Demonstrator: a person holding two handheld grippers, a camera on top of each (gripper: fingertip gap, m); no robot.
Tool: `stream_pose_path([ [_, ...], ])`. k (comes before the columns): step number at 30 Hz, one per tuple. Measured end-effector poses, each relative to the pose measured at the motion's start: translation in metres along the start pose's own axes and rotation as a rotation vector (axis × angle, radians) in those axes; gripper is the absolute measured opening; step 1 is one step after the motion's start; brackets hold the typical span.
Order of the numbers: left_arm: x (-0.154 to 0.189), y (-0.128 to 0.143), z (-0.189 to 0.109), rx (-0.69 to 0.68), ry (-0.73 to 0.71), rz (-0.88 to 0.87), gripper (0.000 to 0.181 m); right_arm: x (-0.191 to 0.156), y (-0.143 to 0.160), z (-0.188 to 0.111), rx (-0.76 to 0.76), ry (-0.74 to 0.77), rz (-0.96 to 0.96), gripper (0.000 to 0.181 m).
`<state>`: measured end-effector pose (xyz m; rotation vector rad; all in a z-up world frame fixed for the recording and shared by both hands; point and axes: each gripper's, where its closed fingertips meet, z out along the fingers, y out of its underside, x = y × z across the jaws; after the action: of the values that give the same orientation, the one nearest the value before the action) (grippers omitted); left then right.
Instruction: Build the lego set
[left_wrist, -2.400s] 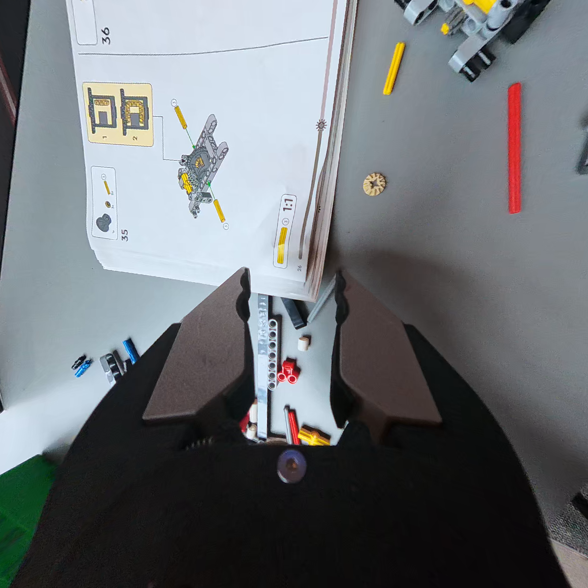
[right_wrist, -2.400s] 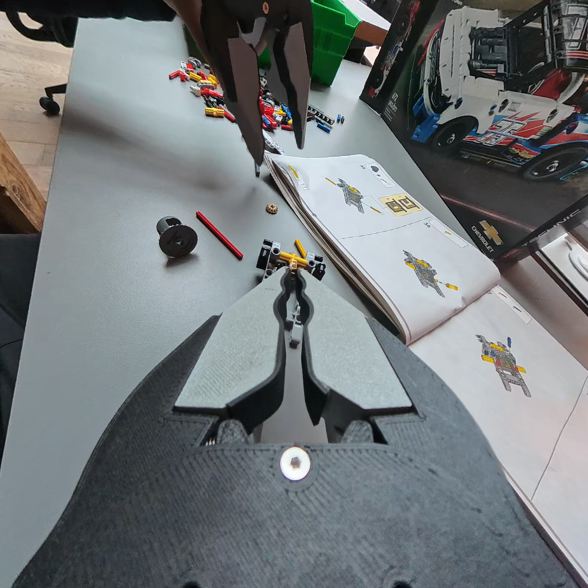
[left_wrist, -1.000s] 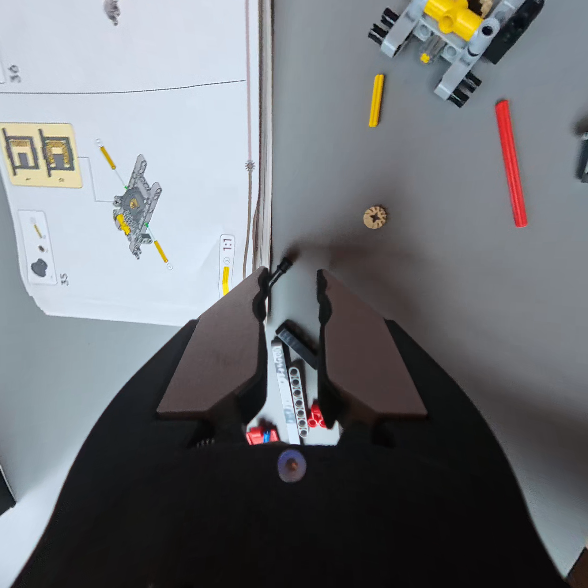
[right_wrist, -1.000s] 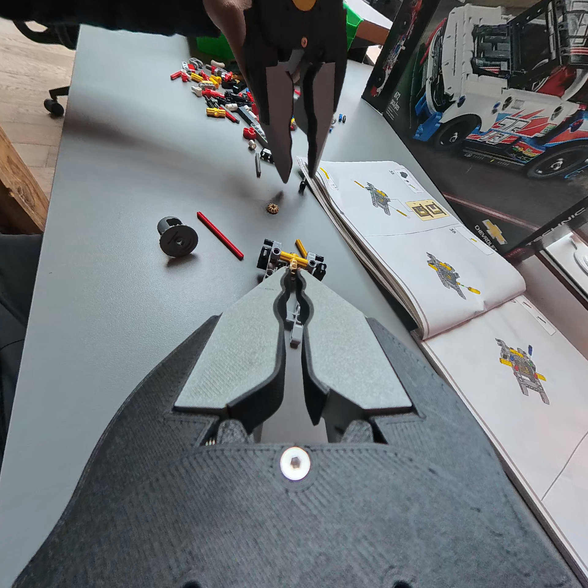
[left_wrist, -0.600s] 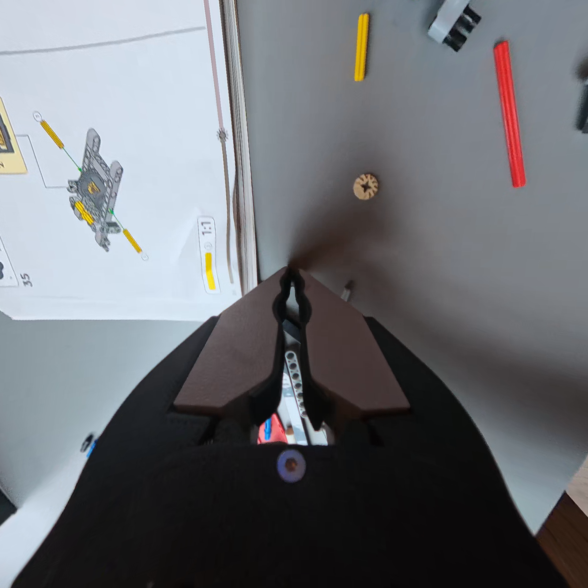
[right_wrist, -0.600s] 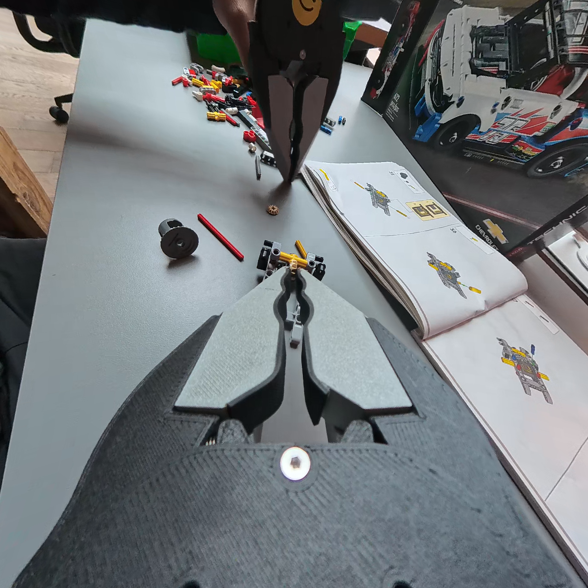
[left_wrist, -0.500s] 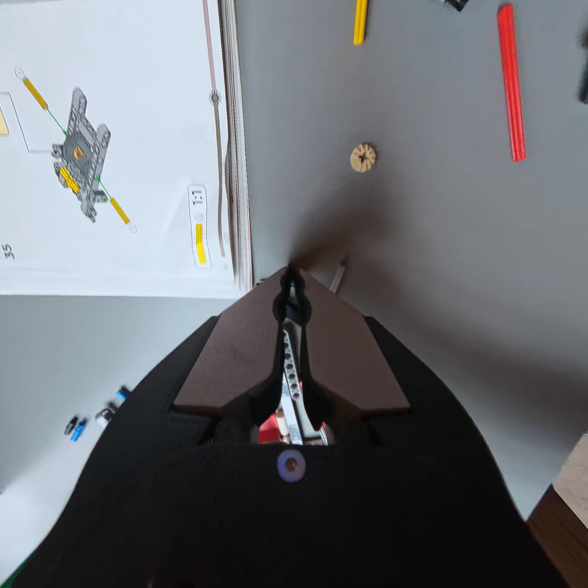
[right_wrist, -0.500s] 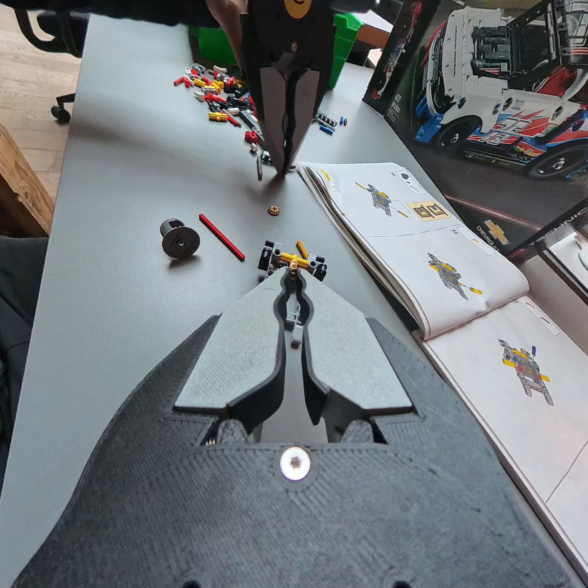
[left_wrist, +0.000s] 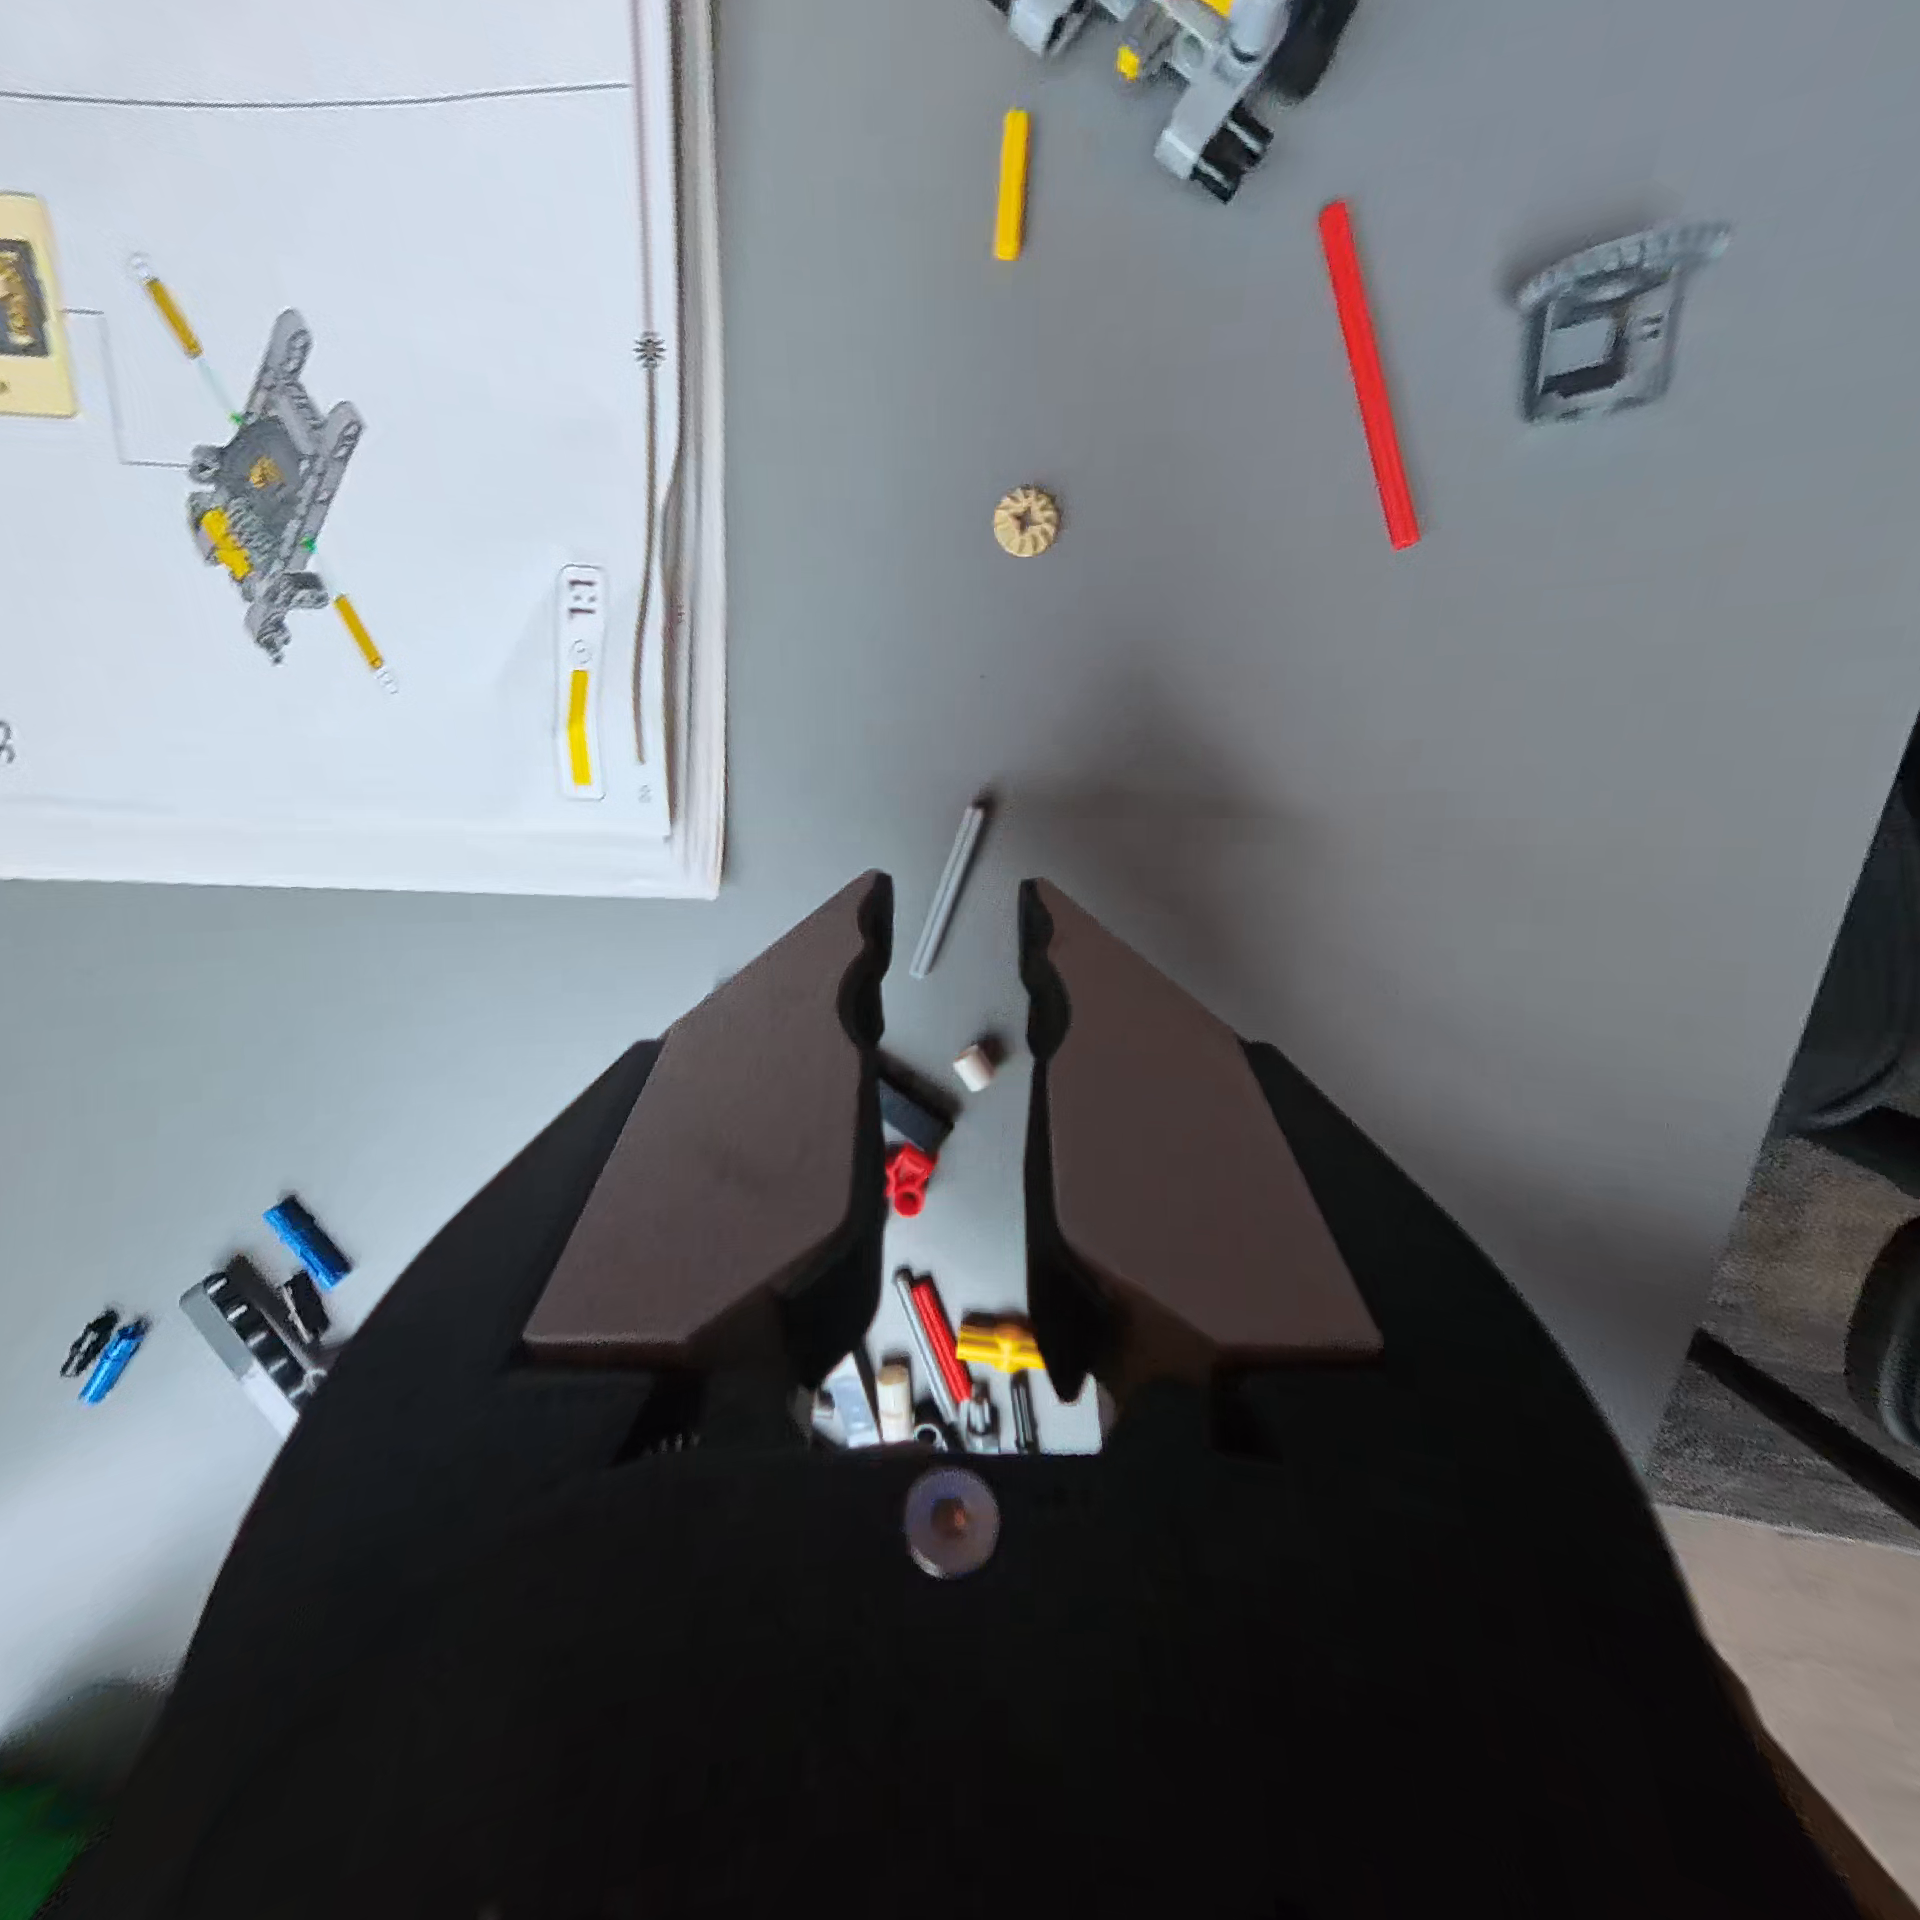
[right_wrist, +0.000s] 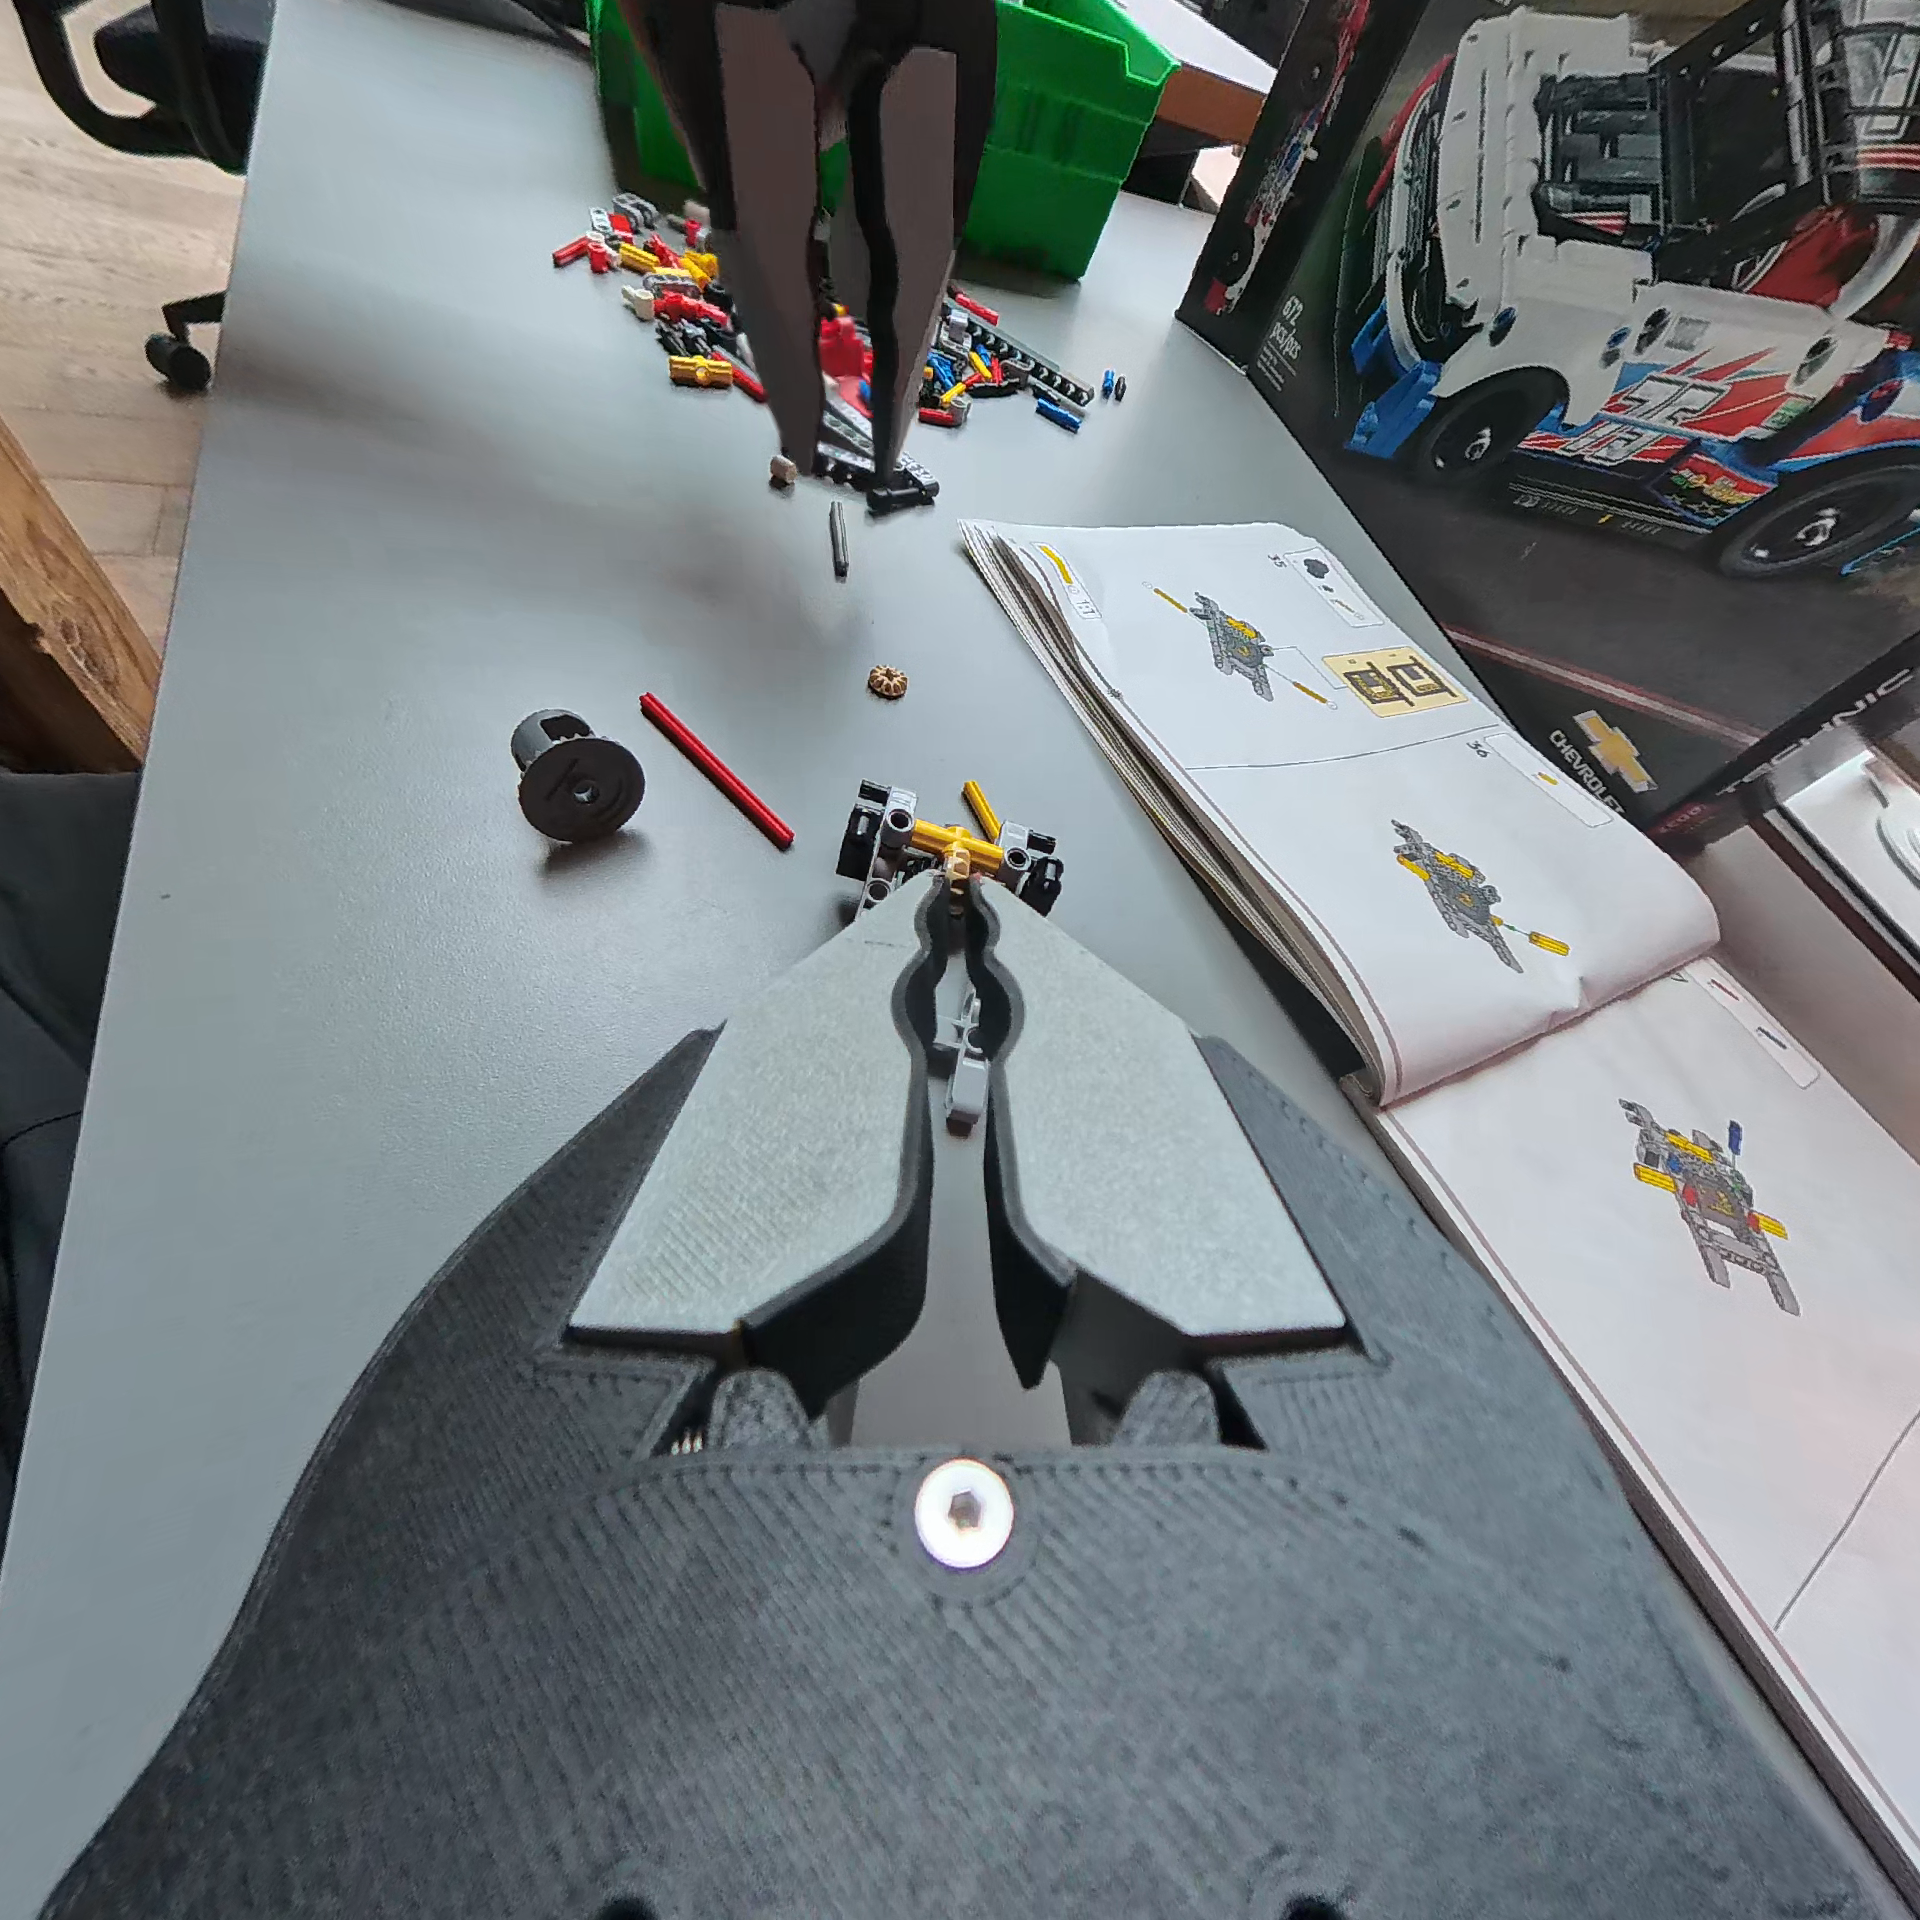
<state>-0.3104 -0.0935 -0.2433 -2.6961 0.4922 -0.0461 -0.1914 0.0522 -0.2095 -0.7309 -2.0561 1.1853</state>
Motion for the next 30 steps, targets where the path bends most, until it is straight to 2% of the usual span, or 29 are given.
stream_pose_path([
  [5, 0.001, 0.007, 0.024, -0.084, -0.017, 0.035, 0.017, 0.0, 0.0, 0.0, 0.0, 0.0, -0.002, 0.0],
  [7, 0.001, 0.006, 0.023, -0.06, -0.007, 0.025, 0.001, 0.0, 0.0, -0.001, 0.0, 0.0, -0.001, 0.0],
  [16, -0.02, 0.045, 0.006, -0.132, -0.12, -0.035, 0.001, -0.002, -0.001, 0.0, 0.003, -0.012, -0.003, 0.0],
  [20, -0.021, 0.038, -0.01, -0.048, -0.149, -0.094, 0.015, -0.002, 0.0, 0.0, 0.003, -0.008, -0.002, 0.0],
  [22, -0.014, 0.028, -0.02, 0.004, -0.149, -0.116, 0.024, -0.001, 0.0, 0.0, 0.002, -0.008, 0.001, 0.0],
  [25, 0.015, 0.01, -0.021, 0.078, -0.082, -0.107, 0.031, -0.001, 0.0, 0.0, 0.0, -0.008, -0.001, 0.0],
  [28, 0.027, 0.018, -0.005, 0.006, -0.11, -0.048, 0.029, -0.002, 0.0, 0.001, -0.001, -0.009, -0.002, 0.0],
  [30, 0.029, 0.025, 0.009, -0.033, -0.108, -0.058, 0.019, -0.002, 0.0, 0.001, -0.002, -0.008, -0.004, 0.0],
])
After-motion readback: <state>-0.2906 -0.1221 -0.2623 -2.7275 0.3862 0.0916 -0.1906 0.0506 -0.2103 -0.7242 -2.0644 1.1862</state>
